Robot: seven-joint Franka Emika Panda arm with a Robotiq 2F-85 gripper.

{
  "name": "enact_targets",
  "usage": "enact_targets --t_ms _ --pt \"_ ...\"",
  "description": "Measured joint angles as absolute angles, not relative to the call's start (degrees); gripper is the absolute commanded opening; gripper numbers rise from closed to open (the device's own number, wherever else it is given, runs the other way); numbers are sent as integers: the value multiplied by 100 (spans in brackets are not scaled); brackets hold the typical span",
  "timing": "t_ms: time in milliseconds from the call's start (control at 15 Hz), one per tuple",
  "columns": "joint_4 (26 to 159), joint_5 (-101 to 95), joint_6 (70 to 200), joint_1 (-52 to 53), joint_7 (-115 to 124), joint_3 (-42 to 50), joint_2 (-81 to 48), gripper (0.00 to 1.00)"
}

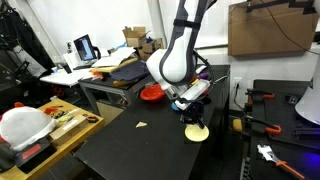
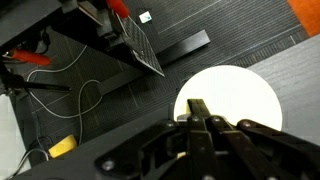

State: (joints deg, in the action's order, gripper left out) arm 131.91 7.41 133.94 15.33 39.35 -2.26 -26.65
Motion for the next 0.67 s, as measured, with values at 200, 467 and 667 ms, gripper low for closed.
enact_targets --t_ms 200,467,667 --pt "13263 742 13391 1531 3935 -234 -2633 26" --pt "13350 742 13391 1520 3935 -237 -2593 47" --pt "13435 742 13401 1479 3934 -237 -2593 71"
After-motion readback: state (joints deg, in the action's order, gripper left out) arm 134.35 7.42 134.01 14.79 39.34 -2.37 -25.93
